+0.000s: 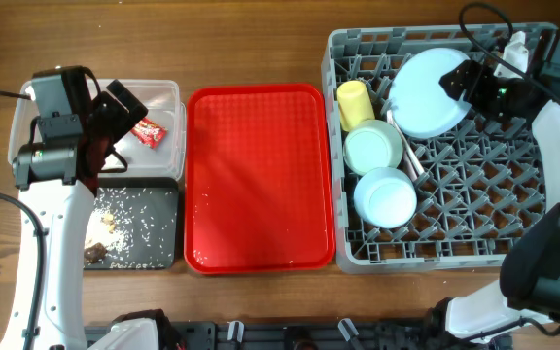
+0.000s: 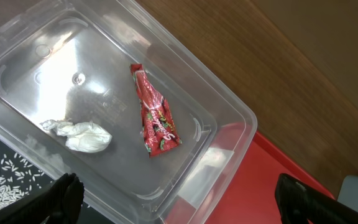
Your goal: Sort waste into correct bins and load items into the dishwasher rack
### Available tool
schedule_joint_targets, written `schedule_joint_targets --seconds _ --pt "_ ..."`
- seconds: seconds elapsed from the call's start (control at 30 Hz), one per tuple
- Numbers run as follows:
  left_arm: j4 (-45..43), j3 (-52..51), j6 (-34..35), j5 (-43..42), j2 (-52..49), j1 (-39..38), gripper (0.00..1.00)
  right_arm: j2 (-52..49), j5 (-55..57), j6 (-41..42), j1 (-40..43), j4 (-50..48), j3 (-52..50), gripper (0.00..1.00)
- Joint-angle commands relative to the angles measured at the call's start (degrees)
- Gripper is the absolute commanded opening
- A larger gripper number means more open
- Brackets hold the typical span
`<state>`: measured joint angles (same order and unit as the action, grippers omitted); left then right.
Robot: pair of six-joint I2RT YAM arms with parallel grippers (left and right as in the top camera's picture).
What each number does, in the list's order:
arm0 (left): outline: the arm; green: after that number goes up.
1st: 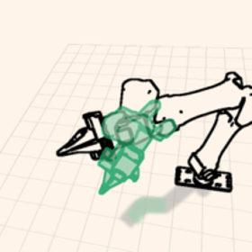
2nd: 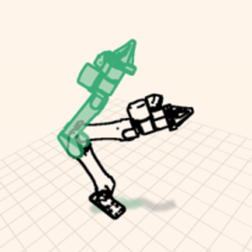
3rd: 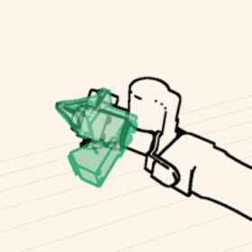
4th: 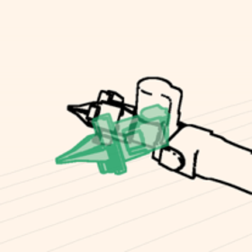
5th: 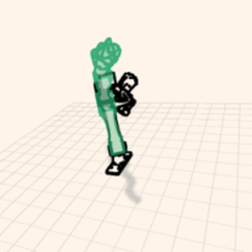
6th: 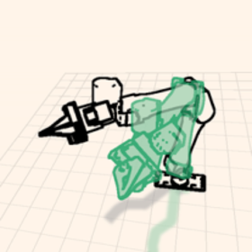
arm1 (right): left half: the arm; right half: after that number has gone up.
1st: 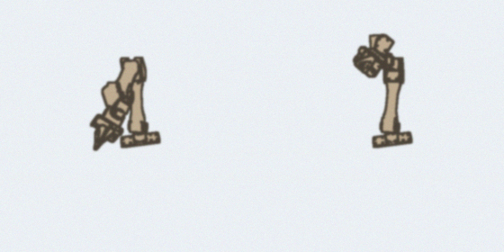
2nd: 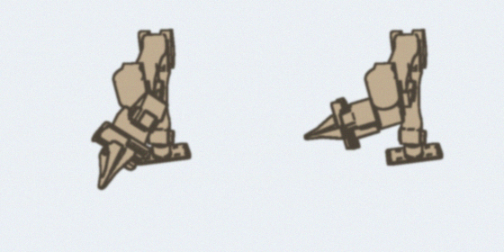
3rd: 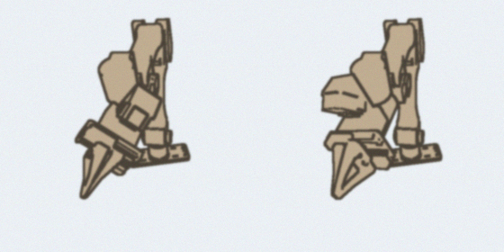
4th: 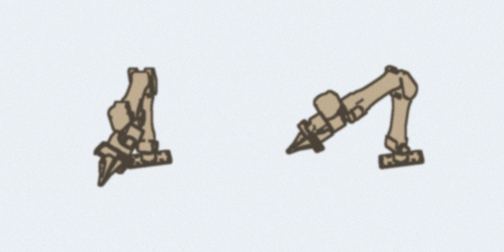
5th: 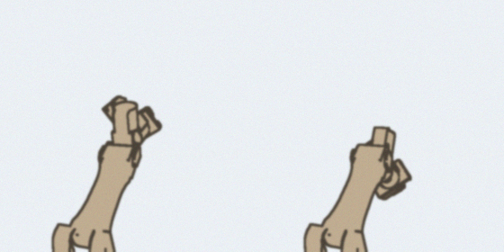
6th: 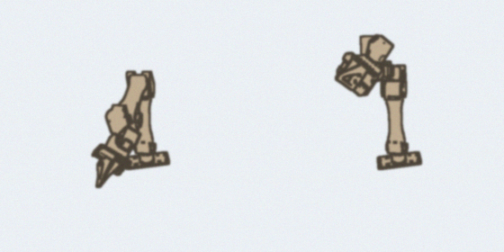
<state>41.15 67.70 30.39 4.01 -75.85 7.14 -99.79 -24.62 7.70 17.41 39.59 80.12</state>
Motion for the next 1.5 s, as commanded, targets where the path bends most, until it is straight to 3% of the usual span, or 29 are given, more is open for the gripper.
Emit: schedule_joint_targets --seconds 0.0,0.17,0.27,0.4,0.43,0.53,1.23,1.47 --pt "-0.13 0.55 0.50 -0.07 0.00 0.17 1.00 6.82 6.69 -0.13 0.24 0.31 -0.09 0.91" --pt "-0.13 0.55 0.50 -0.07 0.00 0.17 1.00 16.96 5.86 -1.49 -0.81 1.62 -0.09 0.93" --pt "-0.13 0.55 0.50 -0.07 0.00 0.17 1.00 22.47 7.63 -6.69 -6.80 4.17 -0.09 0.93" --pt "-0.13 0.55 0.50 -0.07 0.00 0.17 1.00 23.08 19.52 -6.64 -17.49 6.38 -0.09 0.93" --pt "-0.13 0.55 0.50 -0.07 0.00 0.17 1.00 22.71 21.62 -6.16 -19.43 6.58 -0.09 1.00" --pt "-0.13 0.55 0.50 -0.07 0.00 0.17 1.00 22.21 20.44 -5.60 -22.62 8.09 -0.11 1.00" --pt "-0.13 0.55 0.50 -0.07 0.00 0.17 1.00 22.45 23.50 -6.40 -23.06 7.76 -0.11 1.00" --pt "-0.13 0.55 0.50 -0.07 0.00 0.17 1.00 33.40 26.77 -7.08 -23.06 7.39 -0.11 1.00"
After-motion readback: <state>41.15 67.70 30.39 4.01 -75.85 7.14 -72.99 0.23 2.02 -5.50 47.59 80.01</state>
